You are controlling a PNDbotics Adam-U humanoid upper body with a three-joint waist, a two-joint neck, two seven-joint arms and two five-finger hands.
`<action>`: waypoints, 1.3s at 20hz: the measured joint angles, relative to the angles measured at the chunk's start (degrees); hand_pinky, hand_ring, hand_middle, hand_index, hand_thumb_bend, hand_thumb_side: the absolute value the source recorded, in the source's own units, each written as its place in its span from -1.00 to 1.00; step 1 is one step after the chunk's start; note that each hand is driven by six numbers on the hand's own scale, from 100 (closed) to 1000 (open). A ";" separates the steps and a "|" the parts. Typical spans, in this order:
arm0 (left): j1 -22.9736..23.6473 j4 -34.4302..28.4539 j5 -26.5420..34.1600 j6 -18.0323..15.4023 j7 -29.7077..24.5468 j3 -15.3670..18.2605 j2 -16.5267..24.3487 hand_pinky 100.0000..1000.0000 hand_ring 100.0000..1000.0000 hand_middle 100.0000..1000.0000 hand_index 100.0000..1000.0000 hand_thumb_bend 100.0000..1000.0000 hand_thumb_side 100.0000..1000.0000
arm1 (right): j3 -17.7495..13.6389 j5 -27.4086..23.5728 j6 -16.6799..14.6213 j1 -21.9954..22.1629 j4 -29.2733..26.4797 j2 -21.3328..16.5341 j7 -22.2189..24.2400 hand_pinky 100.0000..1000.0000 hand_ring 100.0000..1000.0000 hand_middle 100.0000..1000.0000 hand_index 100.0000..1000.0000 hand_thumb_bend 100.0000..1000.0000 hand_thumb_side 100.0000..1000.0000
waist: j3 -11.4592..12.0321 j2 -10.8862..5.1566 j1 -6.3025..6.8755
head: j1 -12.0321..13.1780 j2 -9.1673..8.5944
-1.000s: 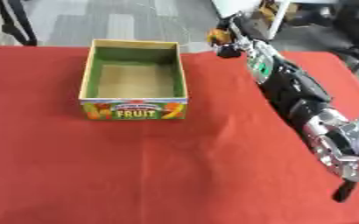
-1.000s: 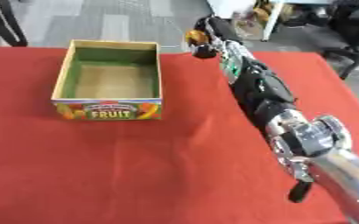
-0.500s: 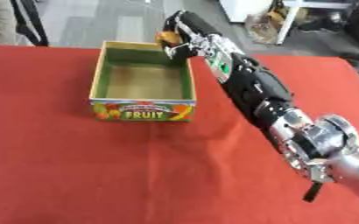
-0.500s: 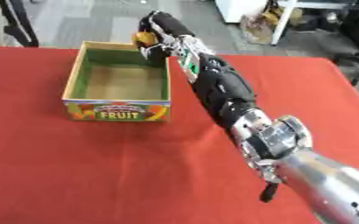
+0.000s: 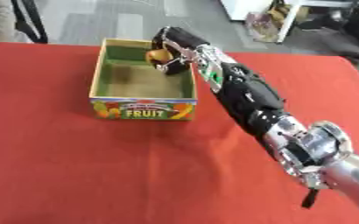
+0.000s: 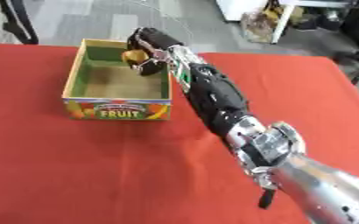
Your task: Pick up objects on the table and place them in the box.
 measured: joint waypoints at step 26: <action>0.01 0.00 0.00 0.21 0.35 0.26 -0.40 -0.12 -0.12 -0.05 -0.04 -0.45 -0.45 | -2.03 -22.80 3.62 2.59 -4.41 -4.30 3.46 0.40 0.70 0.50 0.66 -0.34 -0.40 | -3.14 0.02 -0.06 | 1.55 -0.45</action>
